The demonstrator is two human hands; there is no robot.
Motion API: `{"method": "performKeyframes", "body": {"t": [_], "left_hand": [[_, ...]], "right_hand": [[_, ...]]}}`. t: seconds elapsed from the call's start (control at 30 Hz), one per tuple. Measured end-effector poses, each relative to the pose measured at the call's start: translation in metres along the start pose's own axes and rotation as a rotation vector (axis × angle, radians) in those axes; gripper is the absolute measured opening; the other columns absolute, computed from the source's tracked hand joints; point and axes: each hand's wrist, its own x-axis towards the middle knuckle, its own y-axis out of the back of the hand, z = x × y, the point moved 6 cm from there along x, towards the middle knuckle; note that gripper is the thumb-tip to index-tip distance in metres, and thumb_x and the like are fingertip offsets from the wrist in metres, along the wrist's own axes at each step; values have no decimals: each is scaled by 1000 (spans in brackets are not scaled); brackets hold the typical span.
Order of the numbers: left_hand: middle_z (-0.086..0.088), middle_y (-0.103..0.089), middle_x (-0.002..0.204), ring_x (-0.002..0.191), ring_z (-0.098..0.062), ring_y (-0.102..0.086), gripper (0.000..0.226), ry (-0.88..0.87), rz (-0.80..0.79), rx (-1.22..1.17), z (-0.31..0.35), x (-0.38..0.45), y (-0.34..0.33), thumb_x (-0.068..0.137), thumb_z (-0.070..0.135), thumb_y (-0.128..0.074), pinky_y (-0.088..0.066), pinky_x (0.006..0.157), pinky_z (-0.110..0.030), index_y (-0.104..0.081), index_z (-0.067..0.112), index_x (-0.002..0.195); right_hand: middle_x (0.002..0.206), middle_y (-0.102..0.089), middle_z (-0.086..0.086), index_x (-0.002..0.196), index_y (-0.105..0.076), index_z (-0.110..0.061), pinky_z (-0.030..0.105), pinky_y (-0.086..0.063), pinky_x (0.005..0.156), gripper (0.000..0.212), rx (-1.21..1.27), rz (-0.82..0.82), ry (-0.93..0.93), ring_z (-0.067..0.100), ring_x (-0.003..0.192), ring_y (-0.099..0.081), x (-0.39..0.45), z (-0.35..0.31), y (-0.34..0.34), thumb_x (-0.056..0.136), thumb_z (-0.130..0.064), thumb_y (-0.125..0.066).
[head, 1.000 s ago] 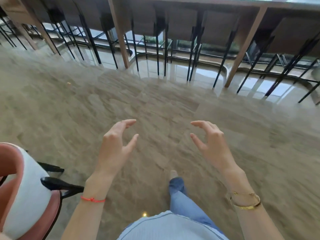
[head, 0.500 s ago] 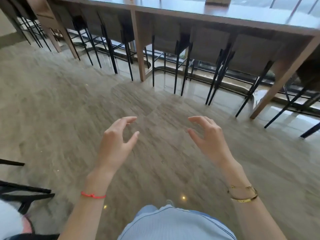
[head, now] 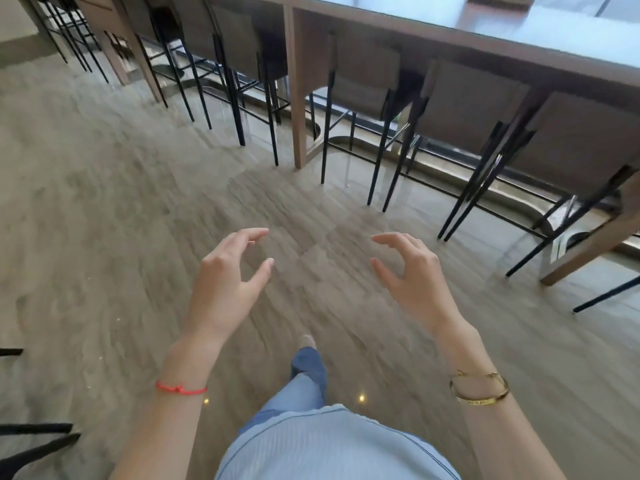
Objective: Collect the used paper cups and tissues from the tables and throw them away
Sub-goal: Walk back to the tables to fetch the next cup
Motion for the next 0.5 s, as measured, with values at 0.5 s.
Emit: {"method": "performKeyframes", "body": {"t": [0.5], "left_hand": [[10,-64,116,108,-3,-59,39,-29,-15,35,-94,326,-32,85,20,-71,-39,96,-12,-60,23,123]], "right_hand": [[122,-60,-9,123,-58,-23,33,-41,104,34,45,31,0,11,120,-51,336,21,-48,90,-29,-63]]}}
